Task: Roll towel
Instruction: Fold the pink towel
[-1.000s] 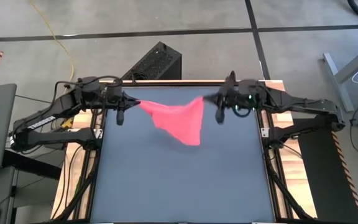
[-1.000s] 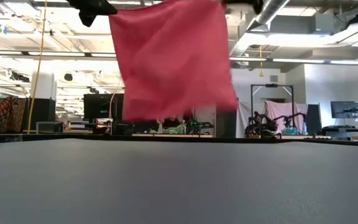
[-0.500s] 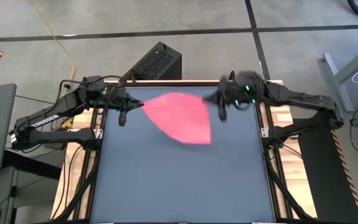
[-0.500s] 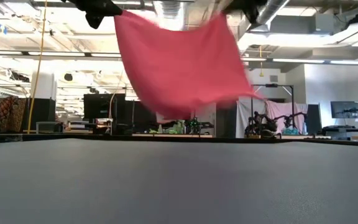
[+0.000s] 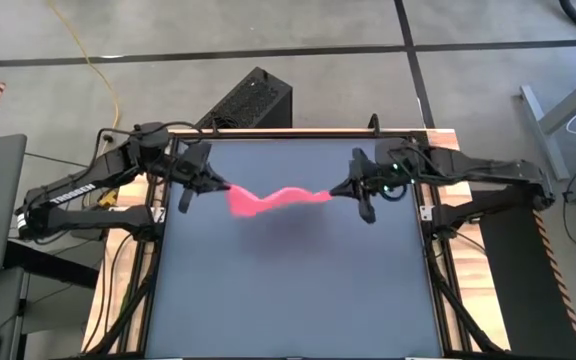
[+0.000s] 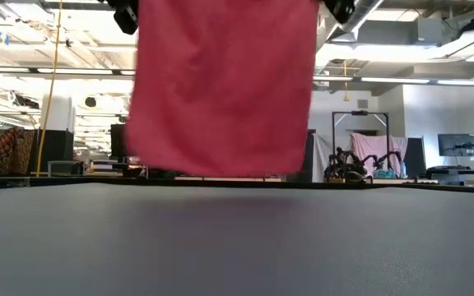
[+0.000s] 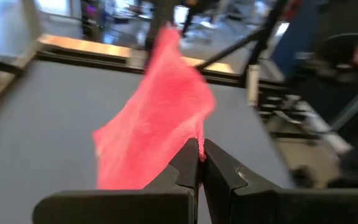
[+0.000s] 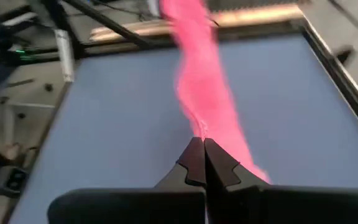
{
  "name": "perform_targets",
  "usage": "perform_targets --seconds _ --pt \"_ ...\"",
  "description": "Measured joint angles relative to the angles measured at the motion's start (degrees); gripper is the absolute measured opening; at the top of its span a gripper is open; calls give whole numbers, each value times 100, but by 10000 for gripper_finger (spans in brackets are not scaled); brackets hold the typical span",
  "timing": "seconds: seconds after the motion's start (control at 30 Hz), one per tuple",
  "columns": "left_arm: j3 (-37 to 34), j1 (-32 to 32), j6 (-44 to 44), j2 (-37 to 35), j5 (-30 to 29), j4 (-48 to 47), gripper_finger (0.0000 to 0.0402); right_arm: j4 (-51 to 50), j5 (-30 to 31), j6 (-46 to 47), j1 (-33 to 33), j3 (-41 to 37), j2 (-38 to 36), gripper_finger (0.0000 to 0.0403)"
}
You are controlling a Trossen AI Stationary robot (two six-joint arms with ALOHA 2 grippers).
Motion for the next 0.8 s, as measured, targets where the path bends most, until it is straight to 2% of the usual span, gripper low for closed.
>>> perform_targets --seconds 0.1,0.23,0.3,0.4,0.5,0.57,0.67,0.8 --pt "0 -398 -302 -4 301 0 0 -82 -131 192 261 -5 12 10" --pt "0 -1261 -752 -2 317 219 0 41 -629 580 829 0 3 11" --pt "0 -1797 -1042 -2 306 602 0 244 -797 783 1168 -5 3 12" --pt "0 -2709 -1337 -3 138 1381 0 620 -737 1066 1736 -3 3 12" --pt "0 -3432 -1096 -7 -347 1670 0 1014 -412 1084 2159 -1 3 13" --pt "0 -3678 -829 -30 -865 1538 0 1044 -87 1073 2282 -1 5 14" --pt "0 -3649 -615 -43 -1653 897 0 832 409 1063 2126 -1 3 14" --pt "-141 -3238 -510 -6 -2597 -131 0 154 1004 1079 1649 -1 257 14"
